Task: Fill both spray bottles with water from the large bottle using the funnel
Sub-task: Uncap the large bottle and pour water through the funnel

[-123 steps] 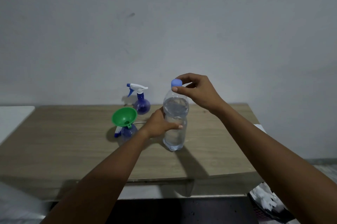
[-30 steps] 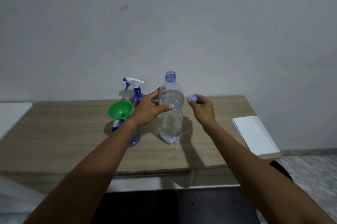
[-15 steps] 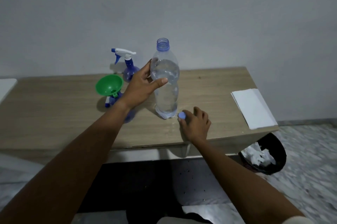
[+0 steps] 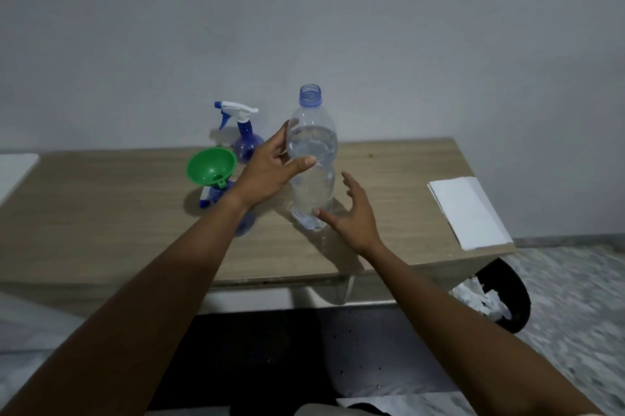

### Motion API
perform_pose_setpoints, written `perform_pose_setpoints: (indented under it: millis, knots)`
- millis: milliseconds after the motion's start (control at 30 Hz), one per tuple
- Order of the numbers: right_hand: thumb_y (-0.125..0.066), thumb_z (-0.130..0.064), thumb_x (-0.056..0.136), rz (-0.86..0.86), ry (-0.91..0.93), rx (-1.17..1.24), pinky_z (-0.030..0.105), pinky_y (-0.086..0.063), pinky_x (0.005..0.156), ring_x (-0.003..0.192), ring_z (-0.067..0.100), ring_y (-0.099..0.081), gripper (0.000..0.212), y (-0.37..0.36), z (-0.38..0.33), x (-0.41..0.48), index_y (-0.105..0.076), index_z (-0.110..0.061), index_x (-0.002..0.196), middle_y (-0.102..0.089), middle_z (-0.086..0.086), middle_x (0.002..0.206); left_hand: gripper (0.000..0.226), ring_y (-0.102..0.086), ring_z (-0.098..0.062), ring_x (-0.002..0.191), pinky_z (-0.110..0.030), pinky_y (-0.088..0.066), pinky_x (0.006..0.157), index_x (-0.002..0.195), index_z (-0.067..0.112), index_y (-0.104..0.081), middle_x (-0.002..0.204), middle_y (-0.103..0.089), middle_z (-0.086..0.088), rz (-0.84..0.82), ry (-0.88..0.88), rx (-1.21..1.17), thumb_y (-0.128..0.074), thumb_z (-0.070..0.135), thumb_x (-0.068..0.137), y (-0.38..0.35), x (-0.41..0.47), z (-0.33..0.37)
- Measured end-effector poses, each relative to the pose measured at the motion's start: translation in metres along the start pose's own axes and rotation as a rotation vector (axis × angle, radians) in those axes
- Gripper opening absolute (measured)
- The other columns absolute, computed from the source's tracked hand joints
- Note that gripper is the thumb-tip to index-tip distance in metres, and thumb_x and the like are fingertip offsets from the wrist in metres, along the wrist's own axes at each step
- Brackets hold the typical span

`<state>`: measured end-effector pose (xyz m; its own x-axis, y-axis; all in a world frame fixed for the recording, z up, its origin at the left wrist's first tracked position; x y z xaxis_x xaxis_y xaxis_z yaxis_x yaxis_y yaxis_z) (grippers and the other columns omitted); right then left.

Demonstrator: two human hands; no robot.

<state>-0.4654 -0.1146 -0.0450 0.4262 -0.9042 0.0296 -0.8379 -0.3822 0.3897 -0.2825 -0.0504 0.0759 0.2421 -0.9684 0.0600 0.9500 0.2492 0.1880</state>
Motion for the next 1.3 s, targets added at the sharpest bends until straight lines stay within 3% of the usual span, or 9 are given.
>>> perform_pose_setpoints:
  millis: [133, 233, 467, 600, 767, 900, 1000, 1167, 1300]
  knots:
    - [-0.094, -0.045, 0.065, -0.009, 0.144, 0.153, 0.038, -0.052, 0.105, 0.133, 0.013, -0.052, 0.105, -0.001, -0.045, 0.017, -0.036, -0.034, 0.152, -0.047, -0.011, 0.152, 0.089, -0.051, -0.005, 0.135, -0.027, -0.047, 0.11, 0.159, 0.024, -0.028, 0.15, -0.051, 0.009, -0.006, -0.009, 0.011, -0.079, 0.024, 0.086, 0.004, -0.005, -0.002]
    - [-0.094, -0.04, 0.067, -0.013, 0.214, 0.2, 0.037, -0.055, 0.102, 0.125, 0.008, -0.058, 0.092, -0.004, -0.064, 0.029, -0.044, -0.034, 0.143, -0.058, -0.014, 0.138, 0.088, -0.054, -0.01, 0.133, -0.022, -0.049, 0.102, 0.155, 0.023, -0.036, 0.15, -0.05, 0.002, 0.175, 0.002, -0.006, -0.081, 0.034, 0.081, 0.009, -0.024, -0.005]
    - [-0.096, -0.028, 0.066, 0.039, 0.235, 0.176, 0.015, -0.051, 0.087, 0.113, -0.001, -0.058, 0.083, -0.016, -0.088, 0.041, -0.044, -0.023, 0.131, -0.057, -0.014, 0.123, 0.01, -0.073, -0.008, 0.078, -0.026, -0.058, 0.076, 0.092, 0.016, -0.078, 0.081, -0.077, 0.006, 0.336, 0.096, 0.261, -0.082, 0.016, 0.082, 0.037, -0.094, -0.055]
    - [-0.094, -0.019, 0.068, 0.071, 0.249, 0.149, 0.02, -0.053, 0.086, 0.107, 0.001, -0.061, 0.074, -0.024, -0.094, 0.042, -0.049, -0.021, 0.126, -0.06, -0.013, 0.117, 0.02, -0.061, -0.001, 0.055, -0.031, -0.054, 0.061, 0.064, 0.023, -0.067, 0.059, -0.067, 0.013, 0.571, 0.185, 0.458, -0.085, 0.024, 0.073, 0.07, -0.114, -0.088]
    - [-0.092, -0.007, 0.069, -0.007, 0.255, 0.17, 0.015, -0.054, 0.083, 0.105, -0.005, -0.064, 0.07, -0.032, -0.11, 0.043, -0.051, -0.016, 0.126, -0.064, -0.011, 0.117, 0.048, -0.067, -0.011, 0.089, -0.032, -0.056, 0.076, 0.1, 0.035, -0.06, 0.099, -0.069, 0.01, 0.614, 0.214, 0.407, -0.09, 0.039, 0.063, 0.096, -0.105, -0.099]
    - [-0.09, 0.0, 0.069, -0.052, 0.28, 0.192, 0.019, -0.056, 0.082, 0.104, 0.006, -0.069, 0.073, -0.033, -0.131, 0.038, -0.051, -0.012, 0.129, -0.067, 0.002, 0.119, 0.079, -0.06, -0.008, 0.105, -0.016, -0.051, 0.08, 0.135, 0.022, -0.055, 0.124, -0.062, 0.007, 0.478, 0.22, 0.226, -0.093, 0.027, 0.066, 0.1, -0.083, -0.096]
    - [-0.088, 0.003, 0.069, -0.137, 0.3, 0.149, 0.02, -0.057, 0.081, 0.102, 0.006, -0.07, 0.072, -0.028, -0.147, 0.033, -0.052, -0.012, 0.129, -0.068, 0.003, 0.118, 0.068, -0.064, -0.014, 0.105, -0.008, -0.05, 0.075, 0.132, 0.014, -0.058, 0.12, -0.067, -0.001, 0.385, 0.19, 0.187, -0.089, 0.01, 0.072, 0.105, -0.073, -0.099]
    - [-0.089, -0.002, 0.07, -0.366, 0.235, -0.011, 0.033, -0.061, 0.083, 0.104, 0.015, -0.071, 0.076, -0.02, -0.165, 0.032, -0.054, -0.018, 0.134, -0.069, 0.004, 0.122, 0.052, -0.07, -0.024, 0.103, -0.036, -0.057, 0.088, 0.124, 0.008, -0.068, 0.109, -0.075, -0.008, 0.35, 0.184, 0.185, -0.086, 0.006, 0.075, 0.12, -0.069, -0.106]
    - [-0.09, -0.008, 0.069, -0.481, 0.164, -0.165, 0.05, -0.064, 0.077, 0.1, 0.033, -0.071, 0.073, -0.015, -0.172, 0.028, -0.056, -0.03, 0.129, -0.07, 0.006, 0.115, 0.048, -0.072, -0.023, 0.097, -0.039, -0.058, 0.09, 0.12, 0.011, -0.071, 0.102, -0.076, -0.008, 0.319, 0.177, 0.217, -0.087, 0.009, 0.075, 0.128, -0.07, -0.11]
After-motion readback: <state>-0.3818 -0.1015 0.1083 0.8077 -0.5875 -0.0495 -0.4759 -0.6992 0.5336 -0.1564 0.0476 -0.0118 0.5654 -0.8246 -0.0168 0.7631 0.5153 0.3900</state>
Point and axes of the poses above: each hand's wrist, its own x-axis towards the middle knuckle, its own y-axis out of the back of the hand, z = x × y, the point moved 1 cm from there along x, towards the middle knuckle
